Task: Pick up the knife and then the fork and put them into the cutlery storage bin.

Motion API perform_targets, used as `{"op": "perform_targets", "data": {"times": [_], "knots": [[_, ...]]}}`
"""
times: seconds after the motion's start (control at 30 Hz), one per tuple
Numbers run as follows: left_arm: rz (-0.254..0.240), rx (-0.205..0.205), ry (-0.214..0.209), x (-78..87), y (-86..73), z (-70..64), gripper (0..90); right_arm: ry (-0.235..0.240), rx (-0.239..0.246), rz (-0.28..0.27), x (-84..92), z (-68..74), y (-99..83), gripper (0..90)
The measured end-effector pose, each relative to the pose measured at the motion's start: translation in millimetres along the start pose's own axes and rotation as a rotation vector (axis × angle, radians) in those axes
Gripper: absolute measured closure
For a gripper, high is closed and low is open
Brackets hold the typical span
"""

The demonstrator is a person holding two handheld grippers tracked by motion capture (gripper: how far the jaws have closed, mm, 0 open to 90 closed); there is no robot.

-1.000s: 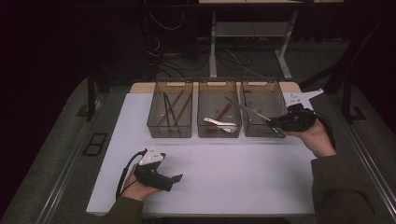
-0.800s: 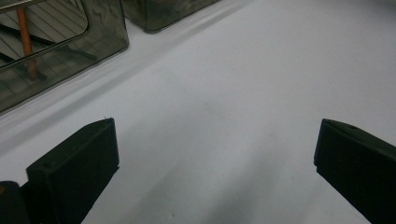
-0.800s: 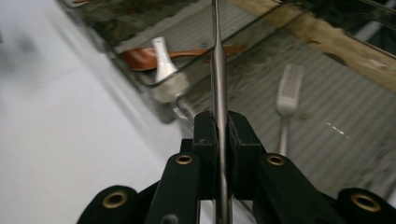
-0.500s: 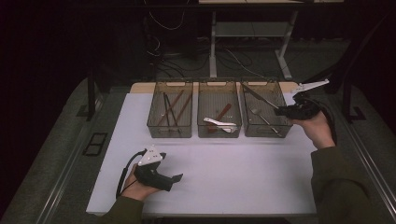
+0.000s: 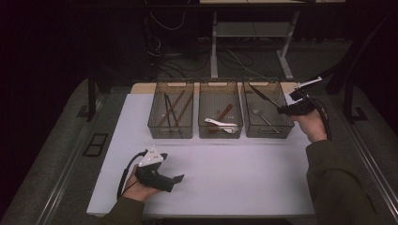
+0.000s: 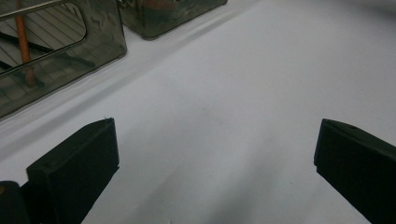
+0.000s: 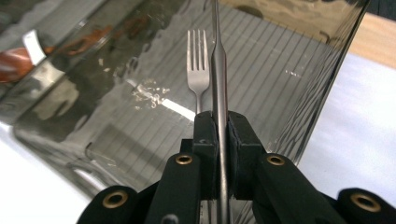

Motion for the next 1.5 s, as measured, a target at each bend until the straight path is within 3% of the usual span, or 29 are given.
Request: {"op": "perform_targets", "data": {"times": [0.27,0.73,0.9,1.07,1.5], "knots": [[0.003,-0.001,-0.008,-0.6,-0.7,-0.7,0.0,-0.017,-0.005,0.064,-18.9,3.6,-7.0,83.2],[0.012,-0.006,-0.017,-2.7,-1.6,-3.1,0.0,-0.052,0.058,0.140,-28.3,13.1,-14.0,82.4],[0.015,-0.005,-0.020,-2.8,-2.1,-3.2,0.0,-0.058,0.075,0.116,-27.3,14.8,-10.7,77.6],[0.017,-0.008,-0.023,-3.3,-2.2,-3.8,0.0,-0.036,0.051,0.086,-24.1,13.3,-7.1,70.9],[0.021,-0.006,-0.036,-5.0,-2.9,-4.4,0.0,0.012,0.019,-0.008,-17.0,8.6,-0.1,40.7]]}}
Point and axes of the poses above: each handheld gripper's, and its own axes: x roughly backward along the jaws, y roughly out of its top, z roughly to its left, the point moved 10 cm from there along -x, roughly forward along the jaws, and after that the axes turned 9 degrees about -y, right-handed, at the moved point
